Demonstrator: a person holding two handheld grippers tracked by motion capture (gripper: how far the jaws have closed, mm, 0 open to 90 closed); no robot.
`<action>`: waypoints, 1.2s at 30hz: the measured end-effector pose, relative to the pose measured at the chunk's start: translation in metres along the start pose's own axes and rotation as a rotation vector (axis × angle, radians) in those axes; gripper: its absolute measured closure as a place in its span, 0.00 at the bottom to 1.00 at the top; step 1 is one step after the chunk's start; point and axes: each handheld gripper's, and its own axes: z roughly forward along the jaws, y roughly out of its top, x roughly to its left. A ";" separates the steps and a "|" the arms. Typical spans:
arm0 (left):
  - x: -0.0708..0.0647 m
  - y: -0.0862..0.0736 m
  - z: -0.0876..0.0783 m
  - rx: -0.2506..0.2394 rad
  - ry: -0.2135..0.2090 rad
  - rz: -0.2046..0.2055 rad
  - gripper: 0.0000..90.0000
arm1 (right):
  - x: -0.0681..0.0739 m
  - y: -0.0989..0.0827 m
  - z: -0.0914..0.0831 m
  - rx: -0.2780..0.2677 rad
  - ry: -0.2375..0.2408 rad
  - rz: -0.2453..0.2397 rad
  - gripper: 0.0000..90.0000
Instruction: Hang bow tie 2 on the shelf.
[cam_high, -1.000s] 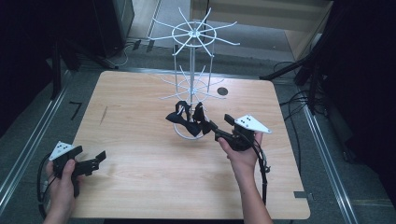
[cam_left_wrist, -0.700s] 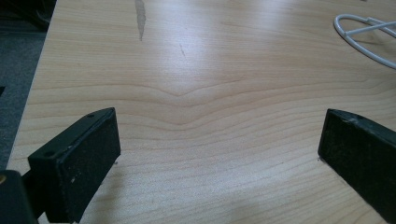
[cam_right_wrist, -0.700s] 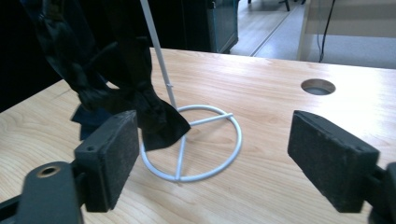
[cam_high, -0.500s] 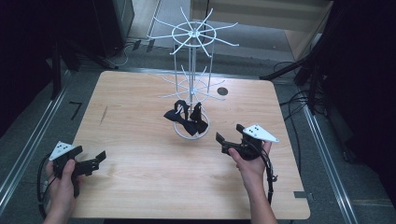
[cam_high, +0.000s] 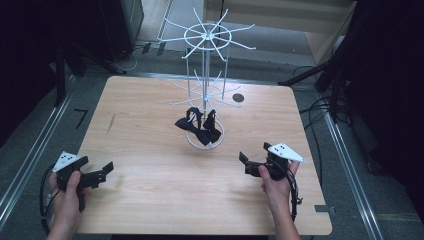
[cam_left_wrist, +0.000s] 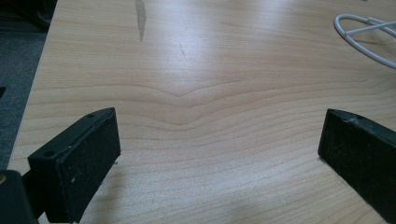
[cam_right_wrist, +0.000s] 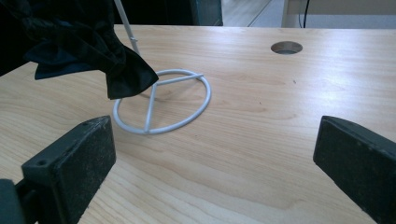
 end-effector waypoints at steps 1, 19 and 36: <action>0.000 0.000 0.000 0.000 0.001 0.001 0.00 | -0.002 -0.001 -0.001 0.001 0.000 0.003 0.00; 0.000 0.000 0.000 -0.001 -0.002 0.000 0.00 | -0.015 -0.016 -0.015 0.022 -0.041 0.011 0.00; 0.000 0.000 0.000 0.001 -0.001 0.000 0.00 | -0.038 -0.029 -0.038 0.027 -0.071 0.047 0.00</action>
